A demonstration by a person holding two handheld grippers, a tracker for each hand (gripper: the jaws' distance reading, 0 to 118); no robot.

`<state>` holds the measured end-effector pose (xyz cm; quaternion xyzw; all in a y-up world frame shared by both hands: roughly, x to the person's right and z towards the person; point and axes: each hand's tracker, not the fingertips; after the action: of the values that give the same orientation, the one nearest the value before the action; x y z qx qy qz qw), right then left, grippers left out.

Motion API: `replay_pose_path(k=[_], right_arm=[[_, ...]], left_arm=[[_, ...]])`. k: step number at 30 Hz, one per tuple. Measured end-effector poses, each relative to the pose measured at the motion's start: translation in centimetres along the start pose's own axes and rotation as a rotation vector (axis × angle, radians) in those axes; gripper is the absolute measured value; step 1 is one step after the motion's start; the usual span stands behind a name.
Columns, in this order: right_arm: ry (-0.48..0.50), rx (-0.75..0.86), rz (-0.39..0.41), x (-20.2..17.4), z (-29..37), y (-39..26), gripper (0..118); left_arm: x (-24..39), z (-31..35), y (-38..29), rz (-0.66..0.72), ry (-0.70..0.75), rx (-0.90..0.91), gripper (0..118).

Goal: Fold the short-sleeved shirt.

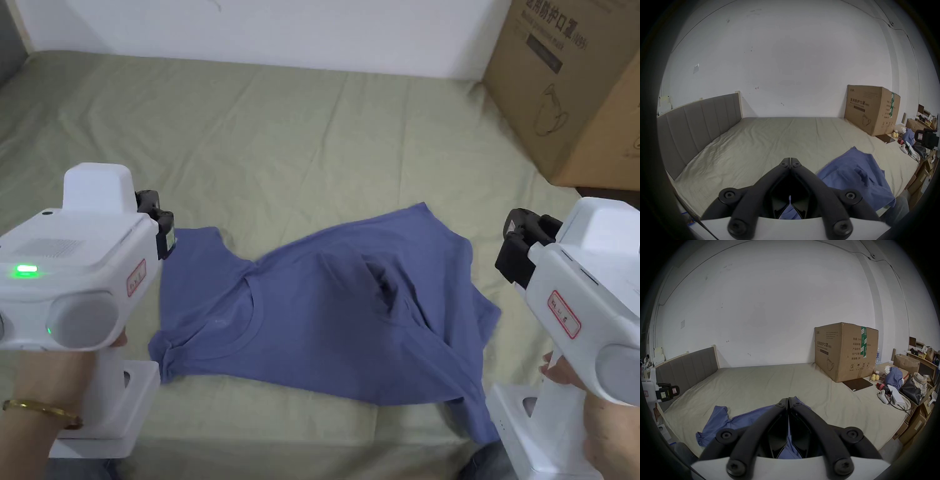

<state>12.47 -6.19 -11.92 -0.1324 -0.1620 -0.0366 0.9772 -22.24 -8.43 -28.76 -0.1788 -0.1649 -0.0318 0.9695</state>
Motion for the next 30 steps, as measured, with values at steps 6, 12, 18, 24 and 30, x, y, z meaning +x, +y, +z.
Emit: replay_pose_path(k=[6,12,18,24,30], right_arm=[[0.009,-0.025,0.008,-0.1,-0.8,-0.3,0],[0.001,-0.08,-0.035,0.6,-2.3,-1.7,0],[-0.004,-0.13,-0.048,1.0,-3.4,-2.7,0],[-0.024,-0.174,-0.031,1.2,-4.6,-3.5,0],[-0.033,-0.203,-0.044,1.4,-5.3,-4.2,0]], left_arm=[[-2.6,-4.8,1.3,0.141,-0.027,-0.246,63],[-4.1,-11.2,-1.3,0.147,-0.018,-0.493,118],[-4.6,-16.6,-5.2,0.246,0.035,-0.731,118],[-4.1,-19.8,-8.2,0.286,0.064,-0.828,118],[-3.0,-21.2,-9.6,0.258,0.09,-0.87,80]])
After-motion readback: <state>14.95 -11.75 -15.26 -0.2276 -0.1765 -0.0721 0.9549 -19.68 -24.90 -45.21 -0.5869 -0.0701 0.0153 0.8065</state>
